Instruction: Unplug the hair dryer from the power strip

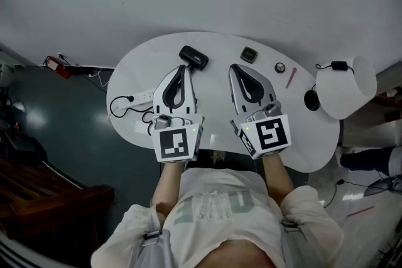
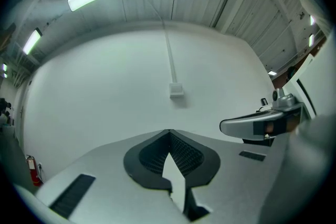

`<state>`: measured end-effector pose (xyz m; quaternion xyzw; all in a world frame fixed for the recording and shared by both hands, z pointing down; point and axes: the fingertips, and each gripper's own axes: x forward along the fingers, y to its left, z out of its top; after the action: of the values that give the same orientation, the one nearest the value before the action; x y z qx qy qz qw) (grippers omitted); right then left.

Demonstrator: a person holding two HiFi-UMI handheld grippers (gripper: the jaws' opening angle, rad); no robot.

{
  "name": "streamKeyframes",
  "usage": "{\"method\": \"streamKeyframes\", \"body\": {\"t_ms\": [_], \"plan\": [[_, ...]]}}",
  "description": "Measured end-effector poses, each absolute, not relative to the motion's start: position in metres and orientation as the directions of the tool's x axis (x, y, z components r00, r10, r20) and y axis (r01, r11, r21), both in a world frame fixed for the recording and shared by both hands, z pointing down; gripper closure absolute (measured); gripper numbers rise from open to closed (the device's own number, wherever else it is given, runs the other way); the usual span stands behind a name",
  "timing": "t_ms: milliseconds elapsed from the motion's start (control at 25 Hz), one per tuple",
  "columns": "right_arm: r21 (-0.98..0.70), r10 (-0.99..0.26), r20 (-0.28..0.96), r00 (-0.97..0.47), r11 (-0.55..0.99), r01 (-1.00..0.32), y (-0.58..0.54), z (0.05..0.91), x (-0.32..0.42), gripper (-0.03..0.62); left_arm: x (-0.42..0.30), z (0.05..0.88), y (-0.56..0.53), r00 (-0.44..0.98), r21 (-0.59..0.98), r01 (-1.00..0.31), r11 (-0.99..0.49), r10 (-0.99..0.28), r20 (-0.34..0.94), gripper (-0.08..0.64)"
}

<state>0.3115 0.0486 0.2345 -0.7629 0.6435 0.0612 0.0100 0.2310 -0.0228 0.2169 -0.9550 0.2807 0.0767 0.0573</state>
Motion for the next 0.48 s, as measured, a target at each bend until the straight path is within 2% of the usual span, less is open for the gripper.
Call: {"method": "streamKeyframes", "body": {"t_ms": [480], "plan": [[0.105,-0.985,-0.09,0.149,-0.158,-0.982,0.012,0.23,0.323,0.572,0.27,0.213,-0.052,0.858,-0.083,-0.501,-0.862,-0.481,-0.183,0.548]]}}
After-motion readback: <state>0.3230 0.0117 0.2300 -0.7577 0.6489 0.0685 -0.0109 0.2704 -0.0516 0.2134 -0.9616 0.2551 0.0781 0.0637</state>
